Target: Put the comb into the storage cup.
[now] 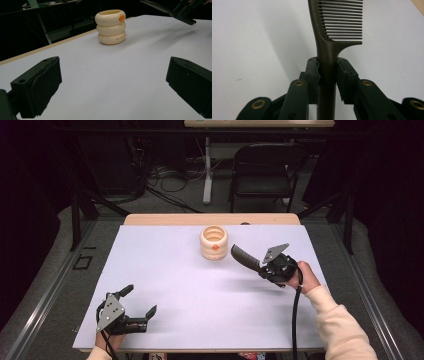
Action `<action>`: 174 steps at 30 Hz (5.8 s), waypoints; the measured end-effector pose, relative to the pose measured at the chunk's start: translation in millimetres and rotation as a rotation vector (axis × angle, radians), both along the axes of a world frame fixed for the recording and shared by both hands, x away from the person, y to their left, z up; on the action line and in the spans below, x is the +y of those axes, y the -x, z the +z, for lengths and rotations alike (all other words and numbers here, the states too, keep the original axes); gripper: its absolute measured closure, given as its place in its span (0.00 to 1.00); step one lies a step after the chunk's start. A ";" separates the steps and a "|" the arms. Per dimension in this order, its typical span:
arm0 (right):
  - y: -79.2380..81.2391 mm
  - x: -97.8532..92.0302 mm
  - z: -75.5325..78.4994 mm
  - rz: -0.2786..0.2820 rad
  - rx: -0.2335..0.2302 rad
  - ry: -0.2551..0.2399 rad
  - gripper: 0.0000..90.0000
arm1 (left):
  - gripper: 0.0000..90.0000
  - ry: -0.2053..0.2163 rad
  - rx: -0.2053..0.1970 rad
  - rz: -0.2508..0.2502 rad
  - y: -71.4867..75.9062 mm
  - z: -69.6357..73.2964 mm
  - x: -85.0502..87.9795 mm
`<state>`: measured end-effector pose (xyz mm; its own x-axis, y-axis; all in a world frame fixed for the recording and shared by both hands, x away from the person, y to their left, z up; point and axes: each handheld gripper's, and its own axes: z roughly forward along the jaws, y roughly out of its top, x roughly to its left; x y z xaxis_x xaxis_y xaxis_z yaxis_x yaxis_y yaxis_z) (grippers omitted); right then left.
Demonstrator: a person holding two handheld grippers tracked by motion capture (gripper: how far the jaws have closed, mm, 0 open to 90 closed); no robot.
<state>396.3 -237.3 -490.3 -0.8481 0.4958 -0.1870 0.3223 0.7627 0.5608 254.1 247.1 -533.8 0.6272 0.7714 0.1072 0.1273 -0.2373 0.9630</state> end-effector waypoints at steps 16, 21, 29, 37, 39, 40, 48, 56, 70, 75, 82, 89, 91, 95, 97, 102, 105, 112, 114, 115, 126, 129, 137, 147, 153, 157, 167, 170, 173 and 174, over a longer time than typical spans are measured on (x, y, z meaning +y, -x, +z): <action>4.5 1.0 -4.9 -0.015 -0.023 -0.111 0.81 | 0.00 -0.005 0.000 -0.004 -0.5 -0.1 -0.4; 6.1 3.1 -4.2 -0.021 -0.032 -0.136 0.81 | 0.00 -0.002 0.002 -0.005 -0.4 -0.3 -1.0; 7.0 5.9 -5.8 -0.016 -0.049 -0.171 0.81 | 0.00 -0.005 0.002 -0.008 -0.3 -0.4 -0.4; 7.1 5.3 -7.0 -0.031 -0.053 -0.207 0.81 | 0.00 -0.004 0.000 -0.008 -0.5 -0.4 -0.2; 7.4 5.3 -6.6 -0.039 -0.060 -0.218 0.81 | 0.00 -0.002 0.004 -0.007 -0.6 -0.7 -0.7; 7.5 5.3 -6.3 -0.040 -0.064 -0.221 0.81 | 0.00 -0.003 0.003 -0.008 -0.7 -0.7 -0.8; 9.5 7.8 -3.9 -0.043 -0.080 -0.250 0.81 | 0.00 -0.004 0.001 -0.009 -1.1 -0.5 -0.6; 10.3 9.5 -1.4 -0.051 -0.098 -0.279 0.81 | 0.00 -0.003 0.003 -0.008 -1.1 -0.8 -0.6; 10.4 14.1 0.3 -0.073 -0.129 -0.311 0.81 | 0.00 -0.004 0.005 -0.009 -1.5 -0.8 -0.8; 9.7 16.4 0.2 -0.079 -0.141 -0.317 0.81 | 0.00 -0.006 0.003 -0.007 -1.3 -0.7 -1.0; 9.4 18.4 1.0 -0.097 -0.152 -0.331 0.81 | 0.00 -0.005 0.005 -0.003 -1.2 -0.7 -0.3; 10.3 21.1 6.2 -0.099 -0.164 -0.340 0.81 | 0.00 -0.008 0.007 -0.001 -1.4 -1.1 -0.7; 9.3 21.9 7.8 -0.100 -0.171 -0.343 0.81 | 0.00 -0.009 0.007 -0.002 -1.6 -1.1 -0.6; 6.7 24.2 9.9 -0.105 -0.174 -0.351 0.81 | 0.00 -0.009 0.007 -0.002 -1.8 -1.2 -0.4; 5.6 25.4 10.6 -0.107 -0.178 -0.353 0.81 | 0.00 -0.006 0.006 -0.001 -1.6 -1.1 -0.4; 4.0 28.8 11.6 -0.105 -0.178 -0.355 0.81 | 0.00 -0.005 0.007 -0.001 -1.9 -1.3 -0.1; 2.6 30.9 12.1 -0.105 -0.181 -0.359 0.81 | 0.00 -0.006 0.005 0.000 -1.9 -1.1 -0.2; -1.2 32.8 14.8 -0.108 -0.183 -0.367 0.81 | 0.00 -0.006 0.005 -0.001 -2.1 -1.3 -0.1; -1.9 33.7 15.4 -0.110 -0.186 -0.370 0.81 | 0.00 -0.004 0.006 0.000 -1.8 -1.3 0.0; -2.5 34.2 15.9 -0.111 -0.187 -0.372 0.81 | 0.00 -0.003 0.006 0.001 -1.6 -1.3 0.0; -7.1 38.0 23.3 -0.111 -0.203 -0.374 0.81 | 0.00 -0.004 0.004 -0.001 -2.2 -1.3 0.0; -8.9 39.4 26.0 -0.114 -0.205 -0.376 0.81 | 0.00 -0.002 0.004 -0.002 -2.0 -1.2 -0.3; -15.8 43.8 30.6 -0.119 -0.204 -0.388 0.81 | 0.00 -0.004 0.002 -0.003 -2.3 -1.0 -0.2; -26.2 50.7 32.0 -0.127 -0.207 -0.392 0.81 | 0.00 -0.002 0.003 0.000 -2.0 -0.9 0.0; -32.6 54.3 32.1 -0.134 -0.208 -0.399 0.81 | 0.00 -0.002 0.002 -0.002 -2.1 -0.9 0.0; -36.6 58.0 30.2 -0.130 -0.205 -0.403 0.81 | 0.00 -0.003 0.003 -0.002 -2.1 -0.9 -0.1; -44.6 64.8 31.2 -0.137 -0.205 -0.424 0.81 | 0.00 -0.002 0.003 -0.002 -2.2 -1.0 -0.1; -46.3 67.1 32.5 -0.135 -0.205 -0.426 0.81 | 0.00 -0.002 0.002 -0.001 -2.2 -1.0 -0.1; -47.5 70.3 33.5 -0.130 -0.210 -0.431 0.81 | 0.00 -0.001 0.002 -0.001 -2.2 -1.0 -0.2; -47.7 70.9 33.8 -0.130 -0.208 -0.432 0.81 | 0.00 -0.001 0.002 -0.001 -2.2 -1.0 -0.1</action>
